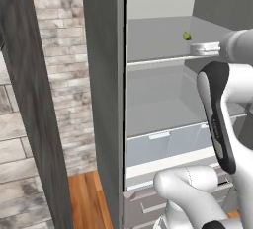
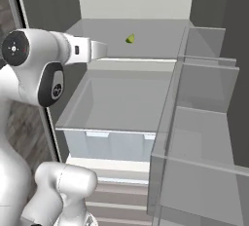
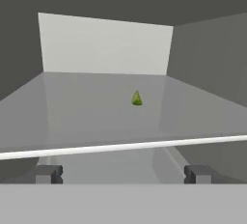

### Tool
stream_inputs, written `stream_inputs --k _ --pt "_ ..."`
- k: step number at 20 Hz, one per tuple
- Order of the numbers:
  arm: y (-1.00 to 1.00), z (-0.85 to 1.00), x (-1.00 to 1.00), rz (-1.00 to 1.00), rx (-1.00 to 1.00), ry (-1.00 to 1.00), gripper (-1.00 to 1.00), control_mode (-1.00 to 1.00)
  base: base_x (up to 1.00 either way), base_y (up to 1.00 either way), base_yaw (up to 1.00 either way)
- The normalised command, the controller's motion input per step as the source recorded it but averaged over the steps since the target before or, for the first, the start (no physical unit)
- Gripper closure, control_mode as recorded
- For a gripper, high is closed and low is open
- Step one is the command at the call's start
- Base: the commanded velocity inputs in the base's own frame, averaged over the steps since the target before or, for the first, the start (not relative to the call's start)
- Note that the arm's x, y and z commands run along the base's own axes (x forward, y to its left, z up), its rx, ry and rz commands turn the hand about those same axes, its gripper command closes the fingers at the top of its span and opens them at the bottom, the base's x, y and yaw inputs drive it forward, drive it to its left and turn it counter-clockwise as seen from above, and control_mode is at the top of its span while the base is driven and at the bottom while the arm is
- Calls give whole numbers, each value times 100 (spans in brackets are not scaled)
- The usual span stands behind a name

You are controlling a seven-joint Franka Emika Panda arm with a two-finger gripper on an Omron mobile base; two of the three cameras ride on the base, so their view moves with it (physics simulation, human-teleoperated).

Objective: There is a bowl on the dining counter. Grab a lemon wedge from the fridge and place it in the bowl. Then get the liquor bottle and glass cup from the cabinet and place them next to the bowl.

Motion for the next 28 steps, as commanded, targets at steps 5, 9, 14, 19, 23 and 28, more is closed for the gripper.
stream_inputs --k 5,9,14,19,23,28 --pt "-17 -2 2 0 0 -1 -100 -100 0 0 0" --pt "-18 -1 18 0 0 -2 -100 -100 0 0 0" --pt "-7 0 38 0 0 0 -100 -100 0 0 0" --pt "0 -1 52 0 0 0 -100 -100 0 0 0" --pt "-3 -1 49 0 0 0 -100 -100 0 0 0" --pt "-6 0 48 0 6 7 -100 -100 0 0 0"
